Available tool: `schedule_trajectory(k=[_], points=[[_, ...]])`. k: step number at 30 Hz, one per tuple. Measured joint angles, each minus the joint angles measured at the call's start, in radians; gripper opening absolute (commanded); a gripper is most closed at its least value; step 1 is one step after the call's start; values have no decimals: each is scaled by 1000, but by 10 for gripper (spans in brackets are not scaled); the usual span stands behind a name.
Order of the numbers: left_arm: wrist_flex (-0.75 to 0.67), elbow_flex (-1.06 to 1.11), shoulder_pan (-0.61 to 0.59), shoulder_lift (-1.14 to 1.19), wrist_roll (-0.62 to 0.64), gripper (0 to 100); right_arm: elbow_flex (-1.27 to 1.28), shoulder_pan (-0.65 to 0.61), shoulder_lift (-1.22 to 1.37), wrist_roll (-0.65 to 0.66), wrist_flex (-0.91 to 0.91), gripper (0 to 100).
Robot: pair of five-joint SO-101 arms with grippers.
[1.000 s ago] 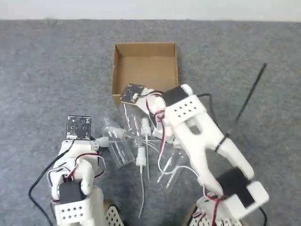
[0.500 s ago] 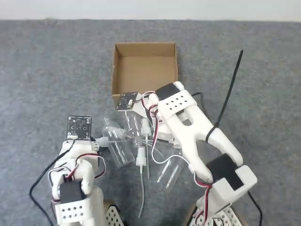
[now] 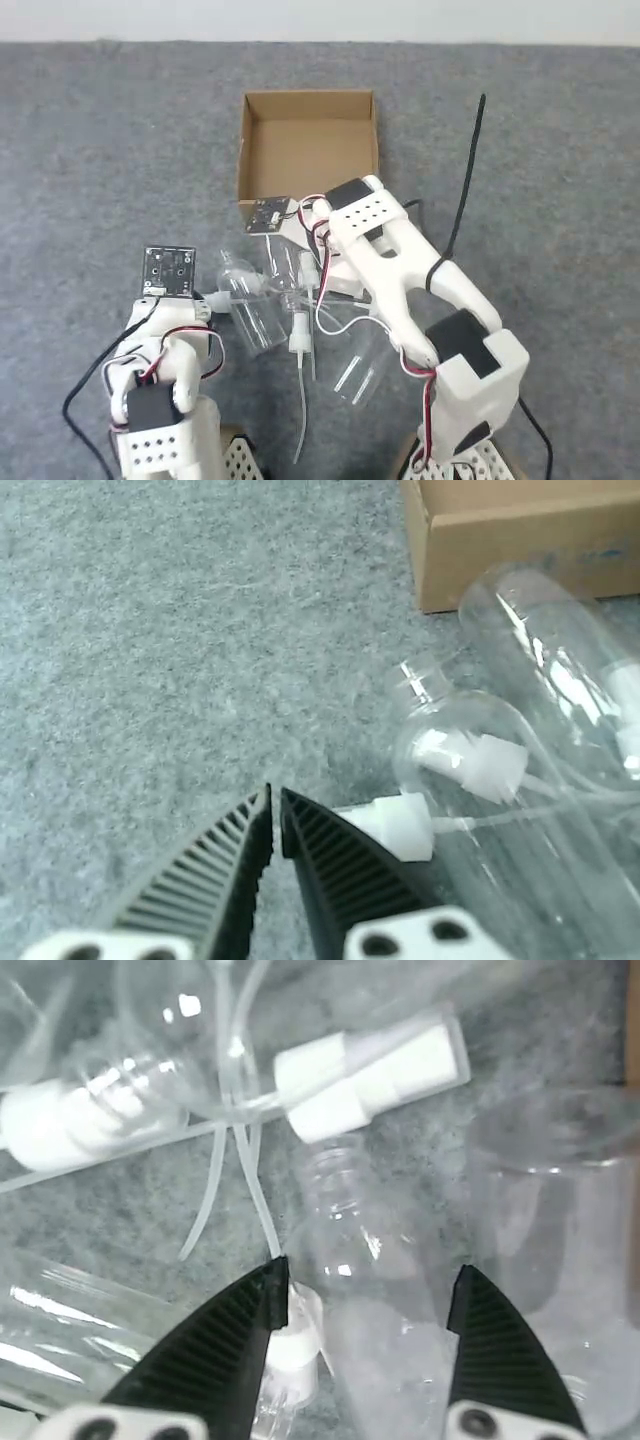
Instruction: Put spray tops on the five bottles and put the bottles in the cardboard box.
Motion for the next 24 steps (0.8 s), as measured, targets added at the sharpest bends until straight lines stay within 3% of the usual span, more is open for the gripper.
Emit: schedule_trajectory(k=[14,20,24], points=[[0,0,0,0,0,13,-11,35,69,61,0,237],[0,0,0,0,0,13,-9,46,71,61,0,115],[0,0,0,0,0,13,-9,57,71,61,-15,108]])
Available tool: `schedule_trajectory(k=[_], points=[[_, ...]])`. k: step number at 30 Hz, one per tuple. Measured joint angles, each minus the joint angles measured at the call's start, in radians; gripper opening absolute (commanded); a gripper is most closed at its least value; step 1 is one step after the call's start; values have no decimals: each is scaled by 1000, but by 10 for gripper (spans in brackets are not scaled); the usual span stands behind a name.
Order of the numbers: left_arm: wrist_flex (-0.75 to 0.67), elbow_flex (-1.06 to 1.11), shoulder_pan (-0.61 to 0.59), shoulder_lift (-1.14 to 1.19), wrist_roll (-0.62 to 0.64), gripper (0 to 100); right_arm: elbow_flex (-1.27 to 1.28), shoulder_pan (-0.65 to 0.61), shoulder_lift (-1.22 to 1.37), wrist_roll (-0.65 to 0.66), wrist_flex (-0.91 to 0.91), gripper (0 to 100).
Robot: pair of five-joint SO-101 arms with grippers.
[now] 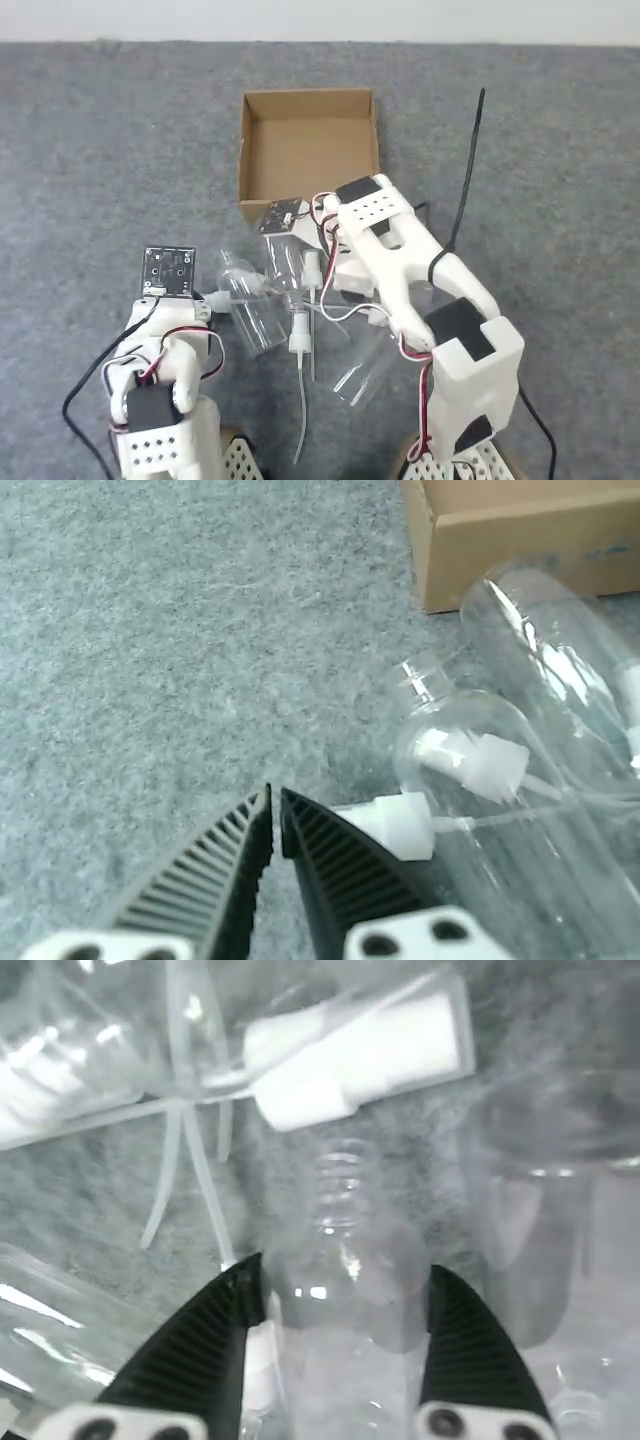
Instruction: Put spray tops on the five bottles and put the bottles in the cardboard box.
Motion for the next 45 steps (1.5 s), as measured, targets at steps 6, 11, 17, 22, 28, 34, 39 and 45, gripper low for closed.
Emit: schedule_trajectory(k=[6,11,17,22,28,34,39,45], points=[[0,0,0,0,0,13,-6,0,0,0,17,106],[0,0,0,0,0,13,-32,-2,-32,-2,86,105],[0,0,0,0,0,13,-32,-2,-164,-2,166,105],[0,0,0,0,0,13,-32,-3,-267,-3,229,105],[0,0,0,0,0,13,-32,-2,-370,-94,245,105],[0,0,0,0,0,13,-32,-2,-440,-242,293,105],[0,0,0,0,0,13,-32,15,-476,-368,311,105],[0,0,-3,0,0,13,-32,98,-485,-509,315,105]])
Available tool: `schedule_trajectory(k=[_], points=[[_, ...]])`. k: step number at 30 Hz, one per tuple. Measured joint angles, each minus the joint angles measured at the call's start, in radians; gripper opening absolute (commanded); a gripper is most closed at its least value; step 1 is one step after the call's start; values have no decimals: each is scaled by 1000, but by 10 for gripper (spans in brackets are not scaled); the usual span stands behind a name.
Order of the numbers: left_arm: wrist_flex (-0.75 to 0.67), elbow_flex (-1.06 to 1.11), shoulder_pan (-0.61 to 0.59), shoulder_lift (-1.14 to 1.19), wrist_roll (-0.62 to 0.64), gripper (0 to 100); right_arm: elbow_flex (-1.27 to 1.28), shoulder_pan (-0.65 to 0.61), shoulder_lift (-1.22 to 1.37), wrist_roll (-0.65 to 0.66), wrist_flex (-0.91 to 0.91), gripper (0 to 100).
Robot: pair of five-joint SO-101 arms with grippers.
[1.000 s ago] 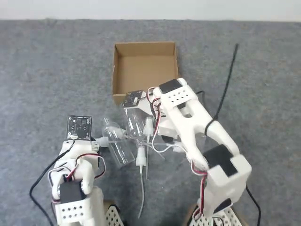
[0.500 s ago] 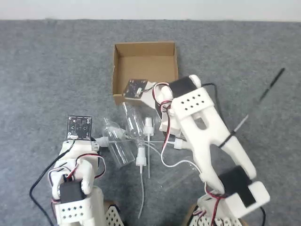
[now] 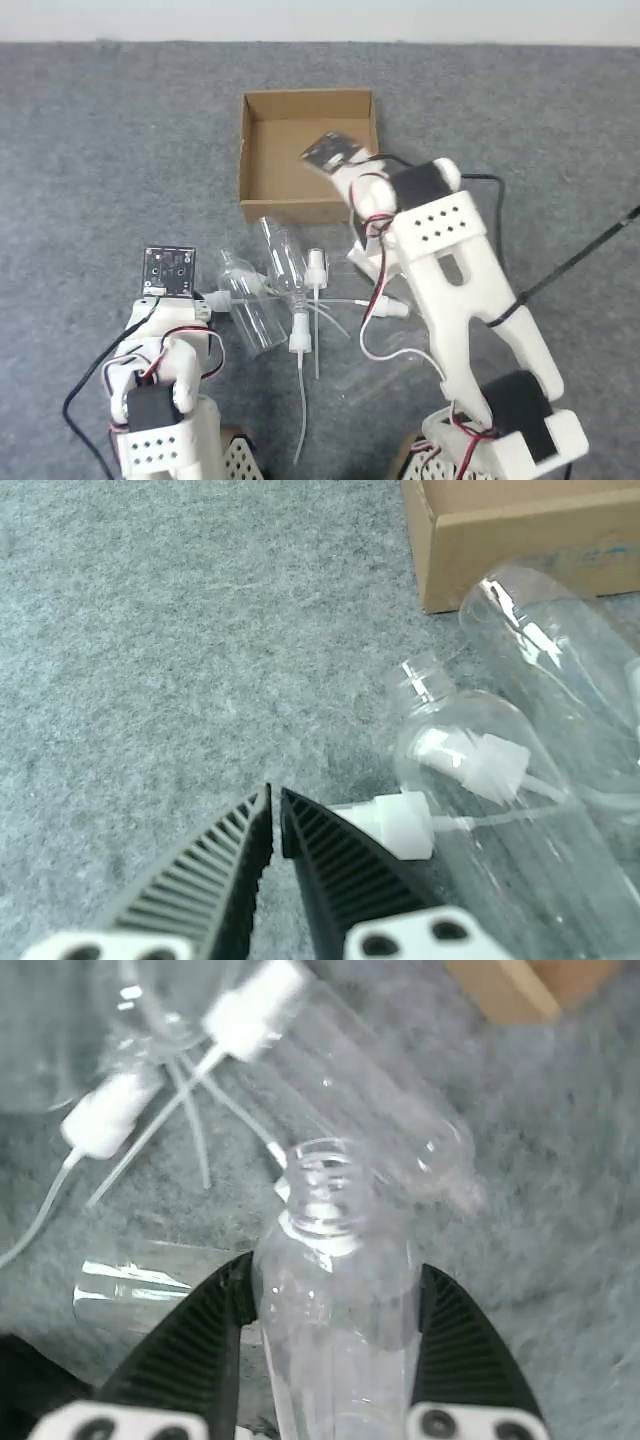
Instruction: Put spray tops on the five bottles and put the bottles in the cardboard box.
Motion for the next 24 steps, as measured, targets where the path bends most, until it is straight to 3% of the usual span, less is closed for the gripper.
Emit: schedule_trajectory(k=[7,17,24], points=[[0,-37,-118,0,2,13,0,117,0,-74,0,105],[0,-178,-130,0,-5,13,238,144,-149,-135,-173,105],[15,-336,-130,0,-106,13,370,203,-270,-152,-293,105]])
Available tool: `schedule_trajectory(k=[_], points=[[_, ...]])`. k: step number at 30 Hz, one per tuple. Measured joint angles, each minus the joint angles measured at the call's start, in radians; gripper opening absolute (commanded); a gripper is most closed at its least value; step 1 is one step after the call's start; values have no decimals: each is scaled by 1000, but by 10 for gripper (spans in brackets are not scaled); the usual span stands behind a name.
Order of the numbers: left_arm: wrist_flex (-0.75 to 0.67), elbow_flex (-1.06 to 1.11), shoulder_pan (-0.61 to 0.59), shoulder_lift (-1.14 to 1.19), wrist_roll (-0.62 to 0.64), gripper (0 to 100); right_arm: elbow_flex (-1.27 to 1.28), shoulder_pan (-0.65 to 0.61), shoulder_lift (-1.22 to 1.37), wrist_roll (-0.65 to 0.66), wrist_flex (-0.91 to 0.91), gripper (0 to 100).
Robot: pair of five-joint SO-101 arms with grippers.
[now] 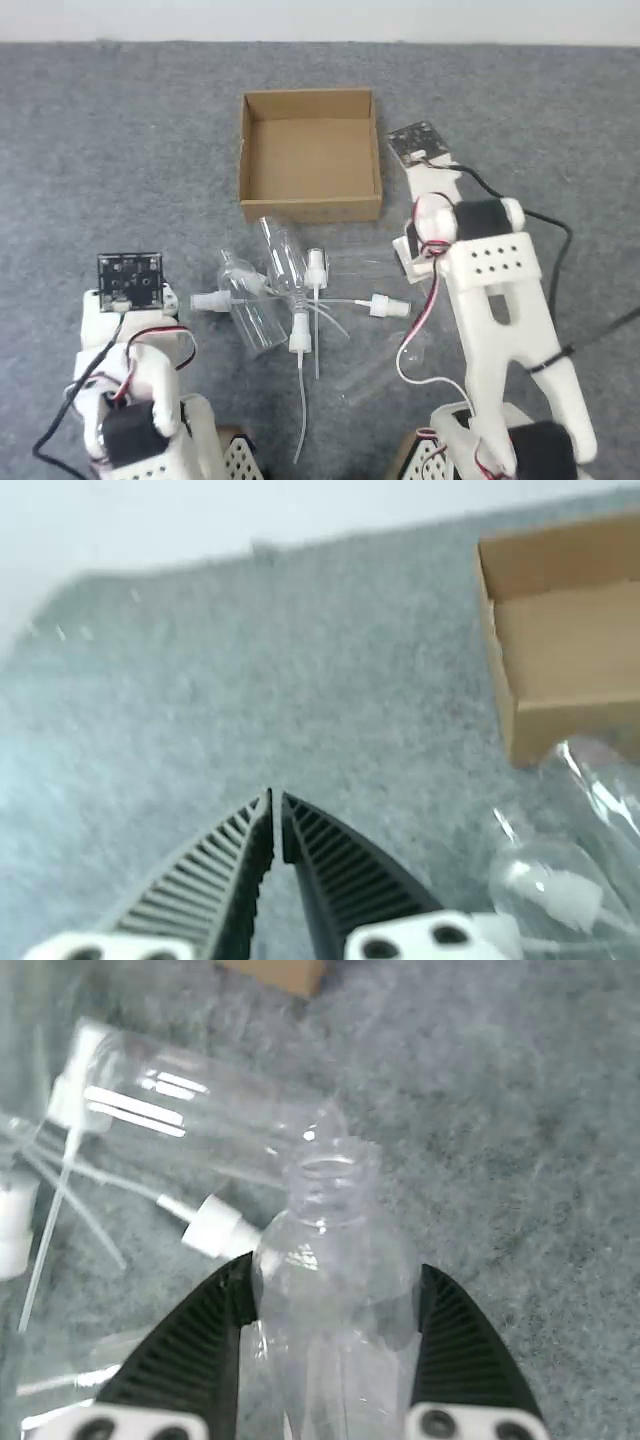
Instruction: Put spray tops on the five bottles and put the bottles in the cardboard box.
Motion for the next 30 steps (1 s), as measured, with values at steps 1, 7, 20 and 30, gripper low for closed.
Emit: schedule_trajectory(k=[1,7,20,30], points=[[9,-25,0,-2,-11,13,12,9,-3,-17,-15,105],[74,-164,75,-3,-51,13,57,31,-3,-83,-81,105],[249,-529,336,519,3,14,124,68,-3,-160,-183,105],[301,-601,545,841,158,152,130,94,-3,-166,-204,105]])
